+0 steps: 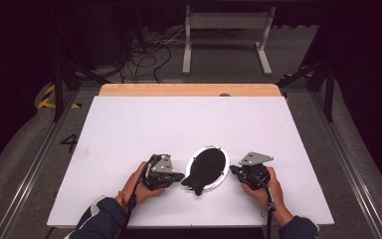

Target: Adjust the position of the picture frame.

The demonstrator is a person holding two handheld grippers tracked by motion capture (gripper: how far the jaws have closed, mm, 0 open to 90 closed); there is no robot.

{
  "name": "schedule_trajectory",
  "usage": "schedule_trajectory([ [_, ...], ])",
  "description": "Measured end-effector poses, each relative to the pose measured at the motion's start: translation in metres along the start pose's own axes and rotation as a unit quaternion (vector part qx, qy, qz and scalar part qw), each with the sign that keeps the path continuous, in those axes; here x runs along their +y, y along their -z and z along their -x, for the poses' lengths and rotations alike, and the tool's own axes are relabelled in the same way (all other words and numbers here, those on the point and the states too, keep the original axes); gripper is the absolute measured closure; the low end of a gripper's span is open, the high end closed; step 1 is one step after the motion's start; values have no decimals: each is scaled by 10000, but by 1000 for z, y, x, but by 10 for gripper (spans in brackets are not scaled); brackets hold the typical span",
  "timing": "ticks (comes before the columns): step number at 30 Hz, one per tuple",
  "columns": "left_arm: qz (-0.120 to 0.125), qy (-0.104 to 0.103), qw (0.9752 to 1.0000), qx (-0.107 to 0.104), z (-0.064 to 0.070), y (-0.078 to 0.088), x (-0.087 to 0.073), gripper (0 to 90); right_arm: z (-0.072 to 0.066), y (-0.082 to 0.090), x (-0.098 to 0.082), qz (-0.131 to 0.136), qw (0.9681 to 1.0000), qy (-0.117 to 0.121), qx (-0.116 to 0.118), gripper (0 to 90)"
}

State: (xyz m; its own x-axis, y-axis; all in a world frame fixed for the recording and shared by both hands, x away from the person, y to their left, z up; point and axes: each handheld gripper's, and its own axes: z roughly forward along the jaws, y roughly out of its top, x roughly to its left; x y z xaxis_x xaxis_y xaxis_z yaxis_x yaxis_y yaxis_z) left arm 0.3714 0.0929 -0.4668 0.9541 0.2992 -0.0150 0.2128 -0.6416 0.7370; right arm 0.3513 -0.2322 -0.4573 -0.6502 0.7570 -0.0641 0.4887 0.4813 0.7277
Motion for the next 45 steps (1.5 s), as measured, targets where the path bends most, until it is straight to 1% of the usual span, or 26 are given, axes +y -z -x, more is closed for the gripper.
schedule_trajectory([
  [1,5,-2,10000,22,1,0,0,890,0,-1,1,3,10000,-1,2,900],
  [2,-57,-63,10000,37,1,0,1,888,0,-1,1,-3,10000,6,1,900],
  [6,-87,-39,10000,-13,4,0,2,882,0,-4,5,-47,10000,40,31,900],
  [8,-106,-43,9999,-6,5,0,2,889,0,-6,8,-57,10000,24,34,900],
  [12,-100,-59,9999,-40,4,0,2,890,0,-9,10,-60,10000,24,45,900],
  [18,-123,-39,9999,-25,5,0,2,898,0,-14,16,-69,10000,3,49,900],
  [19,-129,-1,9999,-30,5,1,2,900,0,-15,17,-70,10000,3,50,900],
  [22,-70,49,9999,-94,5,1,1,900,0,-19,20,-72,10000,11,44,900],
  [30,-102,37,9998,-146,7,2,0,900,1,-27,28,-76,10000,-18,14,900],
  [31,-114,-8,9998,-144,7,3,0,900,1,-29,30,-86,10000,-31,23,900],
  [35,-117,4,9998,-155,10,4,-1,899,1,-34,34,-48,10000,-43,-4,900],
  [36,-154,-59,9998,-138,10,4,0,900,0,-35,34,-31,10000,-9,-20,900],
  [37,-172,-71,9997,-135,10,4,0,900,-1,-34,34,-38,10000,18,-10,900],
  [39,-157,-96,9997,-134,10,4,-1,900,-4,-31,32,-58,9999,106,54,900],
  [40,-157,-96,9997,-134,10,4,-1,900,-4,-31,32,-58,9999,106,54,900],
  [41,-165,-98,9998,-111,11,5,-1,900,-6,-29,30,-53,9998,182,86,900],
  [43,-178,-106,9997,-105,11,5,-1,900,-10,-23,24,-29,9994,212,256,900],
  [45,-177,-129,9997,-104,11,5,-1,900,-14,-18,19,-28,9985,251,486,900],
])
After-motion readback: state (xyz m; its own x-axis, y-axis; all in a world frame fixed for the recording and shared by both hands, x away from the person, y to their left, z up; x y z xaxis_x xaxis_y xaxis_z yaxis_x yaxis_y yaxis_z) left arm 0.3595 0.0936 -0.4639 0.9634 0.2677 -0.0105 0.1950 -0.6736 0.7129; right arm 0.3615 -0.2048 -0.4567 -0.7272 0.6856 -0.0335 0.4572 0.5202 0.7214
